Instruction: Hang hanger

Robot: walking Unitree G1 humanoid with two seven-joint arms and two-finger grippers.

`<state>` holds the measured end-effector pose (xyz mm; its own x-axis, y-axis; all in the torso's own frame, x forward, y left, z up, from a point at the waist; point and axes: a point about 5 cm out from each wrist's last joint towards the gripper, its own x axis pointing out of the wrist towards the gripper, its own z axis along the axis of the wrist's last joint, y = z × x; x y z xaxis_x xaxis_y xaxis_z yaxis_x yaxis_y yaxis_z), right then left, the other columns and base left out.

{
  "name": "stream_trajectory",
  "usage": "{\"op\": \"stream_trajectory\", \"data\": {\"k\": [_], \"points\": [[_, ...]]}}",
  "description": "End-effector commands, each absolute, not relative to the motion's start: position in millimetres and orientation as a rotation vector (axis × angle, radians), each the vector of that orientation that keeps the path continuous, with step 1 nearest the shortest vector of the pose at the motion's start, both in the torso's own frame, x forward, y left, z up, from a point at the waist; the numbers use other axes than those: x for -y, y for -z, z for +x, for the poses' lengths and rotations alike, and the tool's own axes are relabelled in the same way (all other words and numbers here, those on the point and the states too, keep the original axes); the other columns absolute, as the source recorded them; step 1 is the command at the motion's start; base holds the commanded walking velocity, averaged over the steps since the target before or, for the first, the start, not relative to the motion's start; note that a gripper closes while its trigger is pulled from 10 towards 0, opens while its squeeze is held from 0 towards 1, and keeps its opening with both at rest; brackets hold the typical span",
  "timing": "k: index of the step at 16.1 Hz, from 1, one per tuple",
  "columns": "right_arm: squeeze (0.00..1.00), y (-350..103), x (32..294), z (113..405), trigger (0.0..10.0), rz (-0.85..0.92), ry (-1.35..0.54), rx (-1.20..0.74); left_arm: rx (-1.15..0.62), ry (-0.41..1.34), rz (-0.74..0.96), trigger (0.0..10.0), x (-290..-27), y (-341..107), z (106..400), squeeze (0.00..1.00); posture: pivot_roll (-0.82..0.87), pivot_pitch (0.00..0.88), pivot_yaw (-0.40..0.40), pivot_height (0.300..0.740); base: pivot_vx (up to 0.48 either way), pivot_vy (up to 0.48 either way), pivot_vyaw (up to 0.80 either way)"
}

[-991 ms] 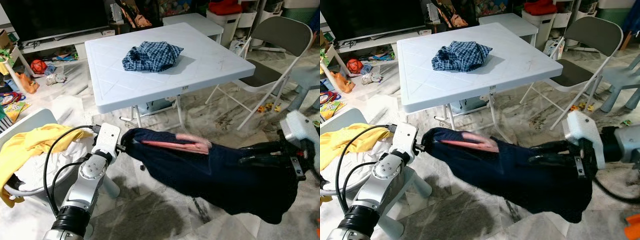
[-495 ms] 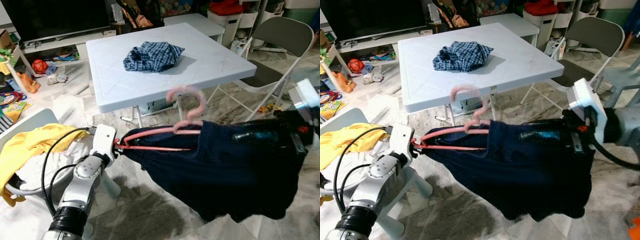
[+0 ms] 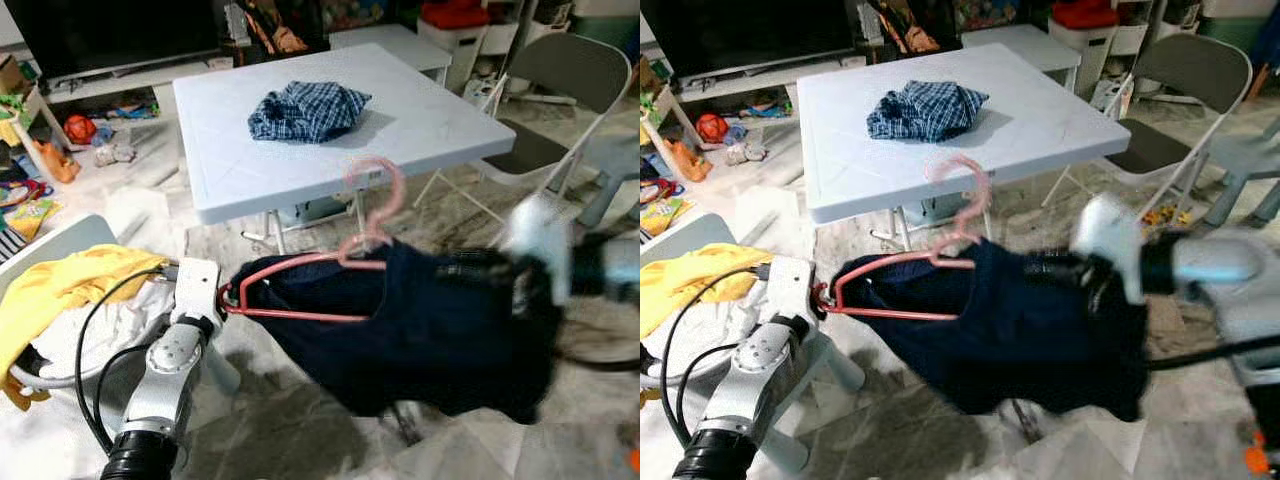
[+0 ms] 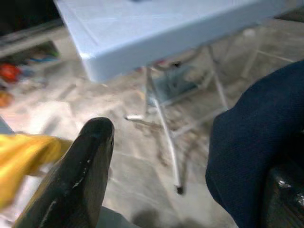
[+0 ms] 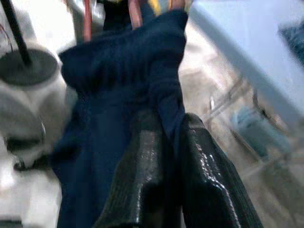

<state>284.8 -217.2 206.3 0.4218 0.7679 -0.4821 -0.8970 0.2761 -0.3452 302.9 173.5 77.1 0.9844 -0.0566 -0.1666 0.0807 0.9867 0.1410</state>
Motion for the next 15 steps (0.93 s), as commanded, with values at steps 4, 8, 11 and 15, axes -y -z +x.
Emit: {"op": "stream_trajectory", "data": {"k": [4,8,11,15], "points": [[0.0,-198.7,215.0,305.7,10.0,-0.619,-0.967,-0.237,-0.027,0.016,0.113,10.0,-173.5,-104.2,313.4,0.0,-0.13,0.0,0.051,0.74,0.0,0.0,0.0],[0.0,-208.0,217.3,325.7,10.0,-0.456,-0.79,-0.132,-0.069,0.033,-0.003,10.0,-164.5,-96.9,312.3,0.0,-0.13,0.0,0.056,0.74,0.0,0.0,0.0],[0.0,-215.8,217.4,334.8,10.0,-0.395,-0.711,-0.072,-0.027,0.011,0.011,10.0,-170.6,-104.8,318.4,1.0,-0.13,0.0,0.055,0.74,0.0,0.0,0.0],[0.0,-212.3,211.6,342.2,10.0,-0.4,-0.634,-0.062,-0.066,0.244,0.091,10.0,-135.2,-95.9,310.7,1.0,-0.12,0.0,0.055,0.74,0.0,0.0,0.0]]}}
